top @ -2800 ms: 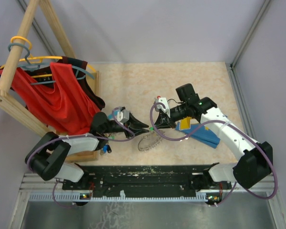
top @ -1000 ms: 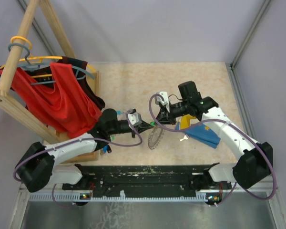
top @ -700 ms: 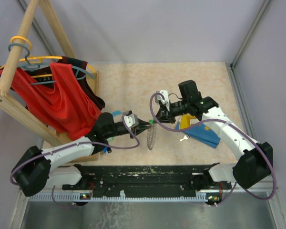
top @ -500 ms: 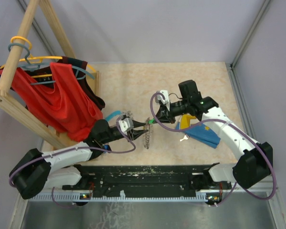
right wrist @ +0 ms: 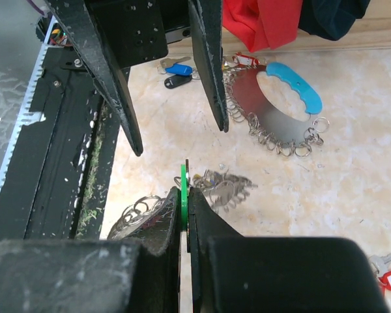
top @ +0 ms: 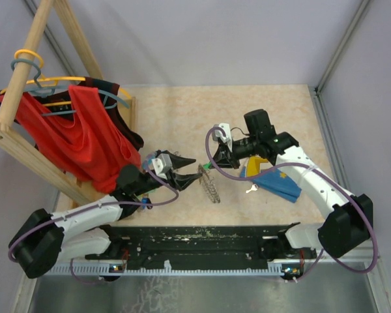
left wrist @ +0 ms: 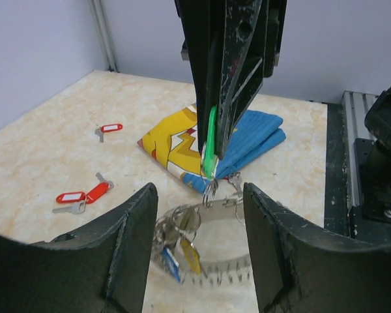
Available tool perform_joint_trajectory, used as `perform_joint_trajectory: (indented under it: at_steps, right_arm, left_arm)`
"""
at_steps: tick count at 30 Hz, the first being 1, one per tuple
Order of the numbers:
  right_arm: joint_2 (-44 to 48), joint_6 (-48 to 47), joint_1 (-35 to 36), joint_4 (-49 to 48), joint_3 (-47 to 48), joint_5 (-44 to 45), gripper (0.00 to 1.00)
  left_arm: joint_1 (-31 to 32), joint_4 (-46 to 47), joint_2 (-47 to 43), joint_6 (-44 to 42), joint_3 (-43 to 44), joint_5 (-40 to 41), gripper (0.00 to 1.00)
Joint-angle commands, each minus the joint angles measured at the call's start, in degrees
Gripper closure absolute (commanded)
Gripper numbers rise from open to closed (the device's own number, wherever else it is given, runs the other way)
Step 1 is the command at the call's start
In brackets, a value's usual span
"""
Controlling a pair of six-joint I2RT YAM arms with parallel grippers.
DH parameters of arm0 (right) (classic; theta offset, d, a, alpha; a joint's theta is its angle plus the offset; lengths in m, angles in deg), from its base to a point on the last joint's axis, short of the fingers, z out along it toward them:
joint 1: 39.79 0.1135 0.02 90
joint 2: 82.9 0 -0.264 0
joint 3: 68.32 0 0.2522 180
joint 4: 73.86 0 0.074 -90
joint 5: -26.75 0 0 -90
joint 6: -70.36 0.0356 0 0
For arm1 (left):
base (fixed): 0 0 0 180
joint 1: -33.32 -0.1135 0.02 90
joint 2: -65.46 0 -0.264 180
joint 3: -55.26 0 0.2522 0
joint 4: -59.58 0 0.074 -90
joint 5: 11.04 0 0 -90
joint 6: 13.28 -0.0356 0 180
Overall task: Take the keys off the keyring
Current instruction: Remove the key from the keyring.
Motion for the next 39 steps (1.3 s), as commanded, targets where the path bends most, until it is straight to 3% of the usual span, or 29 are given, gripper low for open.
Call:
perform_joint_trajectory:
  at_steps: [1,20,25,30,39]
  right_arm:
    - [0.8,-1.2,-0.5,-2.2,1.2,-3.0,1.0]
    - [0.8,-2.5,-0.5,-0.9,1.6,-3.4,1.0]
    - [0.9,-2.6,-0.4,-0.6,1.8,-3.8,1.0]
    - [1.0,-2.6,-0.5,-0.5,1.8,-4.0,1.0]
    - [1.0,-2.6,-0.5,-0.5,1.7,-4.3,1.0]
  left_arm:
    - [-0.3,-2.2,1.0,3.3,3.4,-1.6,0.39]
    - [-1.4,-2.8,3.9,3.7,5.2,-4.5,0.47]
    - [-2.2,0.7,3.6,2.7,1.8,-5.1,0.57]
    - [-2.6,3.5,3.8,0.7,-0.3,-7.7,0.74]
    - [-2.5,8.8,7.9,-0.5,0.0,-12.1,0.73]
